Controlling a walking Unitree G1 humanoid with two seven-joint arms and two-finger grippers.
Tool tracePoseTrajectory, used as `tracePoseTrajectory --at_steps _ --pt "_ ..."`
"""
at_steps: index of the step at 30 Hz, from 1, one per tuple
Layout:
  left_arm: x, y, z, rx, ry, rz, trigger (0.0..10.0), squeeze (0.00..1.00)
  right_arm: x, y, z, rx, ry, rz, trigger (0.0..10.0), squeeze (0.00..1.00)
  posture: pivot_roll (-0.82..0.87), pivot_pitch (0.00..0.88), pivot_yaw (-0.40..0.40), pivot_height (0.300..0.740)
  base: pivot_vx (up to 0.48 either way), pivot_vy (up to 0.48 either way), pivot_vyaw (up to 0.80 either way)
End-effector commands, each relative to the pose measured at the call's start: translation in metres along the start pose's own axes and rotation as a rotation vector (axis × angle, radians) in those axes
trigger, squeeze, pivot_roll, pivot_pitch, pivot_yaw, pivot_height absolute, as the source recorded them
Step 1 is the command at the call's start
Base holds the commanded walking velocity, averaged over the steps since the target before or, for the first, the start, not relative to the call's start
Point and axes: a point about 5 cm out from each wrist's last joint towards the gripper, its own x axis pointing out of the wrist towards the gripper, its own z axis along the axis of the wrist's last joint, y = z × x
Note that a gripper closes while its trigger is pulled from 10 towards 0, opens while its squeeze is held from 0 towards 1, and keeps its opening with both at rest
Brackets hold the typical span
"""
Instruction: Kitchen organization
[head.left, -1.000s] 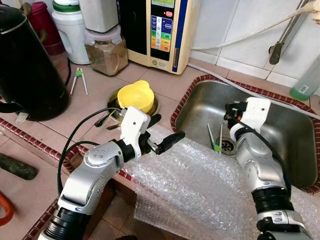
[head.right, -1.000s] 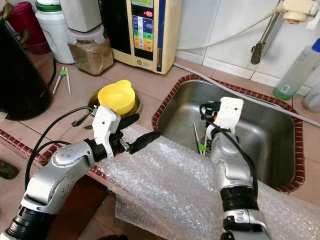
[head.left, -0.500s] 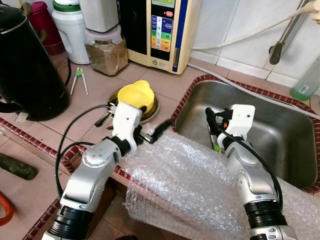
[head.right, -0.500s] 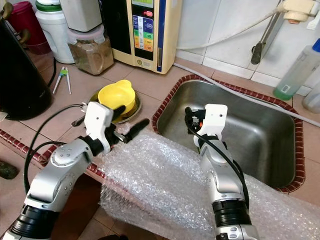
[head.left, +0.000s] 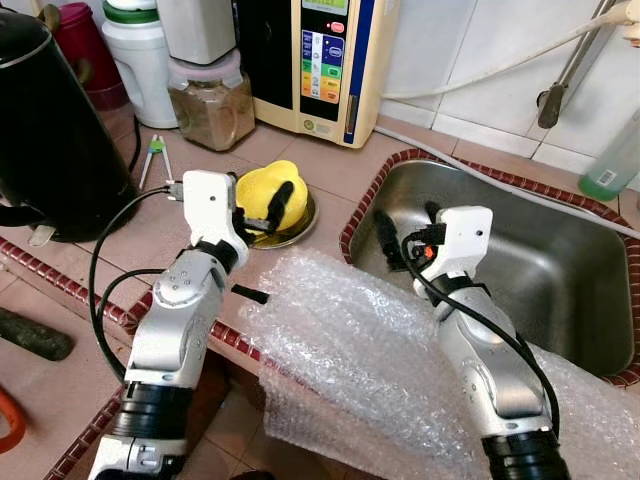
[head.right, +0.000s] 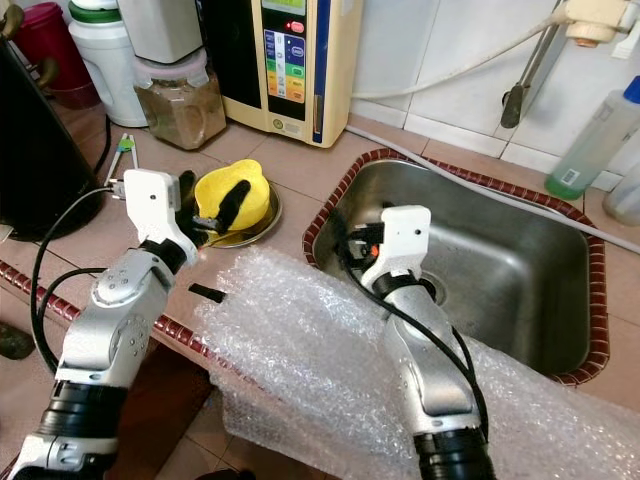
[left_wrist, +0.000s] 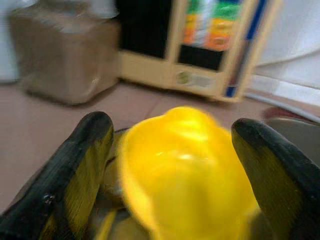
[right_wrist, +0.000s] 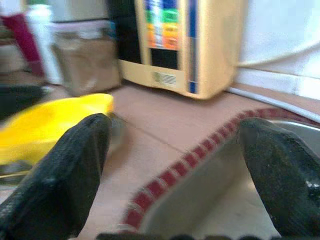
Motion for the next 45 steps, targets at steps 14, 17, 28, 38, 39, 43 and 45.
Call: tracePoseTrajectory --at_steps 14,17,28,38,39,43,45 --pt "0.016 -0.007 -0.018 -0.142 0.177 -0.015 1.4 0.0 -0.02 0.027 0.012 0.046 0.04 0.182 10.0 0.0 0.02 0.11 -0.019 0.74 0.0 0.0 0.0" --pt "0.016 -0.007 -0.024 -0.113 0.217 -0.029 0.0 0.0 -0.022 0.029 0.011 0.043 0.052 0.2 10.0 0.0 0.02 0.109 -0.019 0.74 0.0 0.0 0.0" --pt "0.017 0.009 -0.027 -0.13 0.267 0.062 0.0 0.0 -0.023 0.03 0.012 0.034 0.069 0.209 10.0 0.0 0.02 0.107 -0.012 0.74 0.0 0.0 0.0" --pt "0.016 0.016 -0.028 -0.141 0.27 0.098 0.0 0.0 -0.022 0.031 0.011 0.018 0.076 0.221 10.0 0.0 0.04 0.105 -0.015 0.74 0.0 0.0 0.0" --pt "0.016 0.016 -0.028 -0.141 0.27 0.098 0.0 0.0 -0.022 0.031 0.011 0.018 0.076 0.221 10.0 0.0 0.04 0.105 -0.015 0.74 0.0 0.0 0.0" --pt "0.016 0.015 -0.027 -0.142 0.268 0.101 0.0 0.0 -0.023 0.033 0.012 0.027 0.078 0.251 10.0 0.0 0.03 0.107 -0.02 0.74 0.0 0.0 0.0" --pt "0.015 0.015 -0.028 -0.144 0.268 0.101 0.0 0.0 -0.024 0.035 0.013 0.034 0.076 0.268 10.0 0.0 0.03 0.11 -0.023 0.74 0.0 0.0 0.0"
